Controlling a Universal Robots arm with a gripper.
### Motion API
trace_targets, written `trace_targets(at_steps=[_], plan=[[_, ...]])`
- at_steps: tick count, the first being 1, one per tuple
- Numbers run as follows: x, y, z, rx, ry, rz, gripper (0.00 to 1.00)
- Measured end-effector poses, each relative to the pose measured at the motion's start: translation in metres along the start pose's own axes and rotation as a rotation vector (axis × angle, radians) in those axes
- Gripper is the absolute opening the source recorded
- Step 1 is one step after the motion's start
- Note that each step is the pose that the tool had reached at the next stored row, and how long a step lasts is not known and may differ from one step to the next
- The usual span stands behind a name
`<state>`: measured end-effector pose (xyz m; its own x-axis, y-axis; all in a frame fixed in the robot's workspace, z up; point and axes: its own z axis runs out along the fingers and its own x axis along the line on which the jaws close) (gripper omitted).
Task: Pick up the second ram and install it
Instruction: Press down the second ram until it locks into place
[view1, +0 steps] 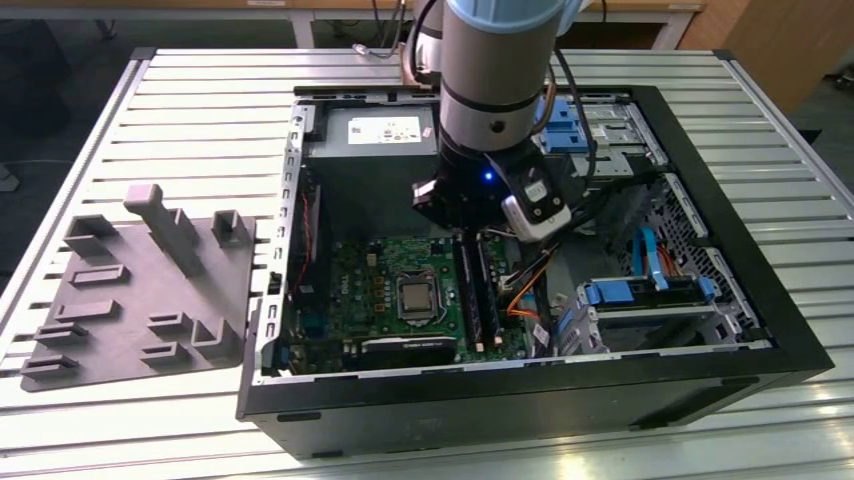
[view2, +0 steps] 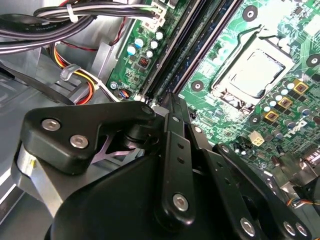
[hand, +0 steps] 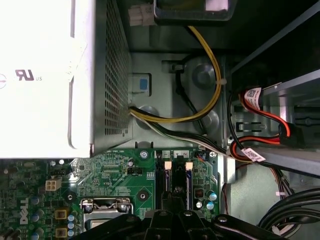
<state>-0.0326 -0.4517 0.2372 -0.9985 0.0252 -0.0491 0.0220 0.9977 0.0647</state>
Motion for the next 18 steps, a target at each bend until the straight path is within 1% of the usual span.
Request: trace_targets(at_steps=[18], plan=[[-0.0002,-0.0064,-0.0004,0.0000,0.0000,0.000,0.11]])
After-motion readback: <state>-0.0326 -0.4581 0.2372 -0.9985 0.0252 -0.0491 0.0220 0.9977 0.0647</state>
